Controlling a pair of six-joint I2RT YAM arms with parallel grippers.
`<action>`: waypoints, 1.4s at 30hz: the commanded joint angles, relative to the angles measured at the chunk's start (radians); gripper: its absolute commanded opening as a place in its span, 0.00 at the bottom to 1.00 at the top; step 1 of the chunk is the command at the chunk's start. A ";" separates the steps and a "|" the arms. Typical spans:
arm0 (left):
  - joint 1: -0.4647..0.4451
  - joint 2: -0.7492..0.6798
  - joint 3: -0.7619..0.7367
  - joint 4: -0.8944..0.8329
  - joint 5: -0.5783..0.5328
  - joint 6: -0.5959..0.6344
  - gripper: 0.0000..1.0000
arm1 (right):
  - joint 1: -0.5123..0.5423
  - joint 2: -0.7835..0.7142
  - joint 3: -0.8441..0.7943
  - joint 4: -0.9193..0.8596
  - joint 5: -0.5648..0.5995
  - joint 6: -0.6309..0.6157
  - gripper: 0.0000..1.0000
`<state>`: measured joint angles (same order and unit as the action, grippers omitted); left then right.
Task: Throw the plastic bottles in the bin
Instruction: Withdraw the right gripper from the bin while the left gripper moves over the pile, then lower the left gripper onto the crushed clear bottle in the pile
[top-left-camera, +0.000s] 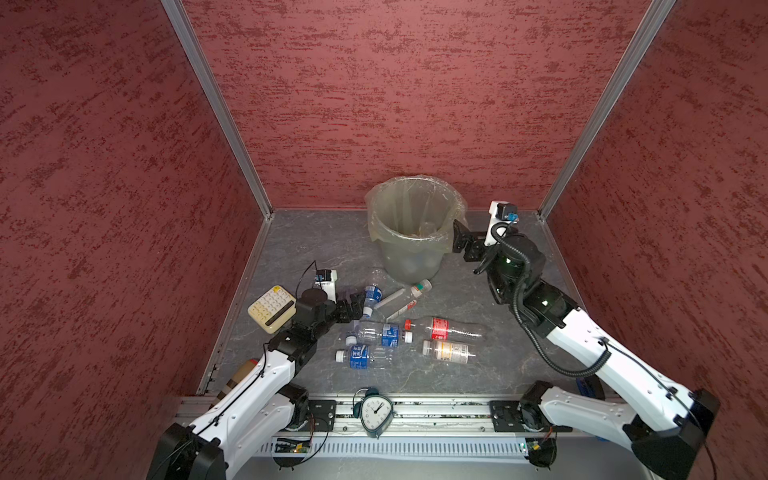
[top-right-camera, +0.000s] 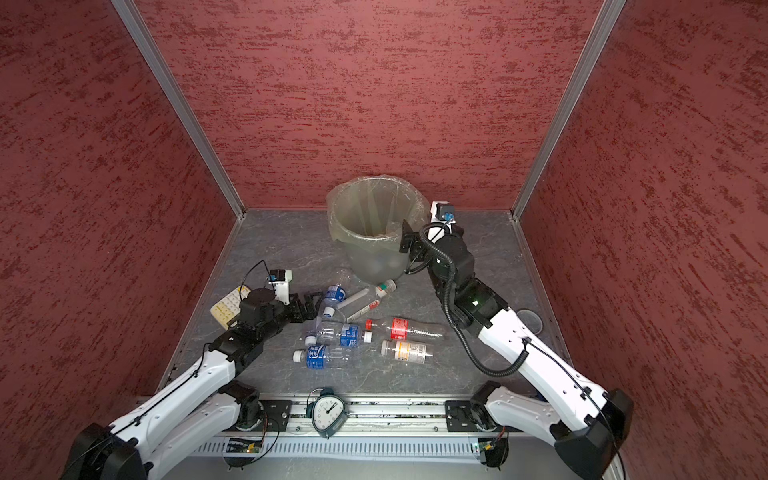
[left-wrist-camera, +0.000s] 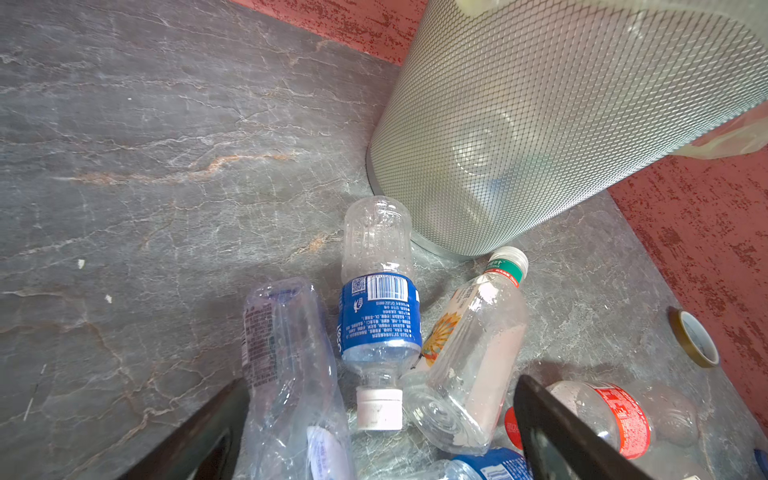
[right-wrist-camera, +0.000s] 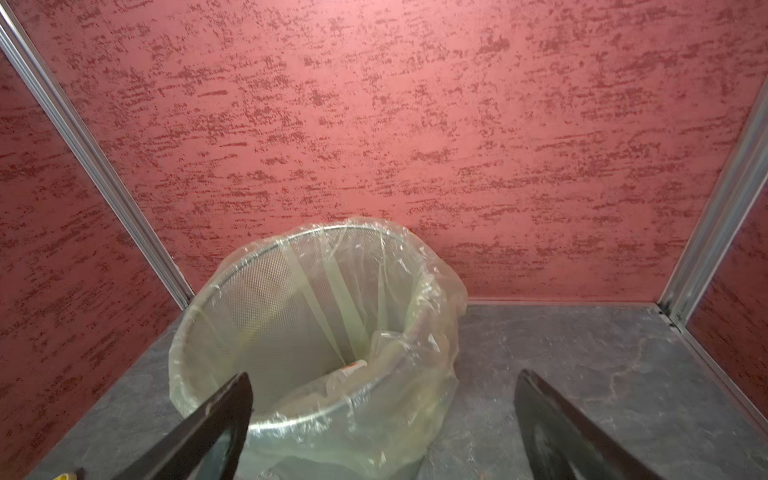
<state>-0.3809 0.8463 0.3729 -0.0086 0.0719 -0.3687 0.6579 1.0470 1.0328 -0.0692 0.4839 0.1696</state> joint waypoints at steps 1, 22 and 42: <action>-0.014 0.004 -0.006 -0.015 -0.035 0.005 0.99 | -0.001 -0.081 -0.096 0.039 0.027 0.037 0.98; -0.092 -0.007 0.045 -0.166 -0.137 -0.047 1.00 | -0.001 -0.407 -0.647 0.261 -0.097 0.041 0.98; -0.123 0.060 0.141 -0.386 -0.227 -0.112 1.00 | -0.002 -0.387 -0.747 0.350 -0.116 0.065 0.98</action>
<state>-0.4969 0.8921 0.4858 -0.3473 -0.1265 -0.4541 0.6575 0.6594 0.2771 0.2581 0.3843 0.2272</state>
